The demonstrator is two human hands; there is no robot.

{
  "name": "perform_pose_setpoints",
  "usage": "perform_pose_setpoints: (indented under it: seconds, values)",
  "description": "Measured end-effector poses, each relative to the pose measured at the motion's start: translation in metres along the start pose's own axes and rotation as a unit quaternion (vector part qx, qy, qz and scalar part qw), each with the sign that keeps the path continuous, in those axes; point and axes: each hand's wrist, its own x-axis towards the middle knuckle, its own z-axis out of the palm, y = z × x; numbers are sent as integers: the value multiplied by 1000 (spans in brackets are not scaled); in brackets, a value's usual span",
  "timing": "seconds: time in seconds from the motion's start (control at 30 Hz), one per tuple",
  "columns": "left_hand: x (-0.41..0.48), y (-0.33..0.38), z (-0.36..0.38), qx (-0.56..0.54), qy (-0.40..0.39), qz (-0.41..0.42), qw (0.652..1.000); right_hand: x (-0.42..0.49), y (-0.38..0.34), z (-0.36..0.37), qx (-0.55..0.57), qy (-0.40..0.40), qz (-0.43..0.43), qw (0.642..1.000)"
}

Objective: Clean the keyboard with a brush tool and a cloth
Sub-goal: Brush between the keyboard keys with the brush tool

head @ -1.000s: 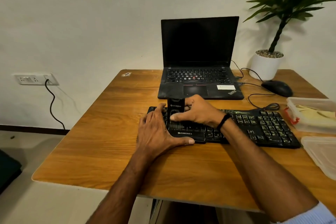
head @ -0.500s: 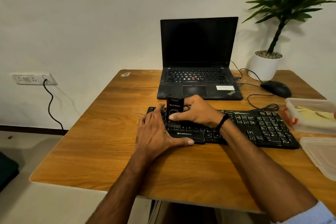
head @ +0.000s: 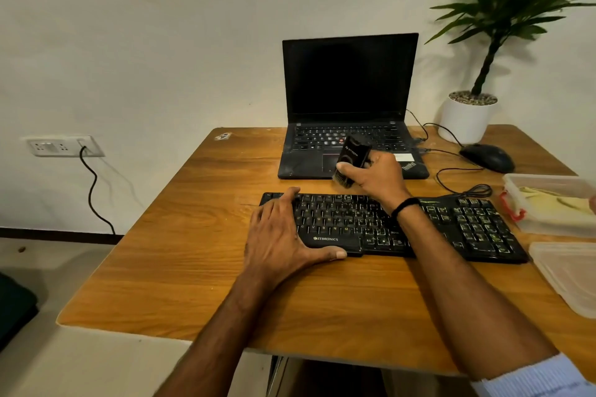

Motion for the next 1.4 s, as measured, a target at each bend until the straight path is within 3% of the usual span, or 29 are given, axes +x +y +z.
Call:
perform_pose_setpoints:
  seconds: [0.2,0.33,0.47,0.87,0.97,1.1,1.2,1.33,1.4]
  values:
    - [3,12,5,-1,8,3,1000,-7,0,13,-144,-54,-57,986]
    - [5,12,7,-9,9,-6,1000,-7,-2,14,-49,-171,-24,984]
    - [5,11,7,-17,2,-12,1000,-4,0,5,-122,-103,-57,985]
    - [4,11,7,-13,0,-11,1000,-1,6,-11,-132,-113,-22,985]
    - [5,10,7,-11,1,-11,1000,-1,8,-15,-116,-150,-20,982]
    - [5,10,9,-10,2,-10,1000,-1,10,-17,-138,-101,-27,985]
    - [5,10,9,-10,2,-10,1000,-2,10,-13,-115,-144,-35,982]
    - [4,11,8,-9,6,-7,1000,-1,10,-13,-130,-99,-40,986]
    - [4,11,7,-10,5,-8,1000,-1,11,-12,-104,-132,-35,985]
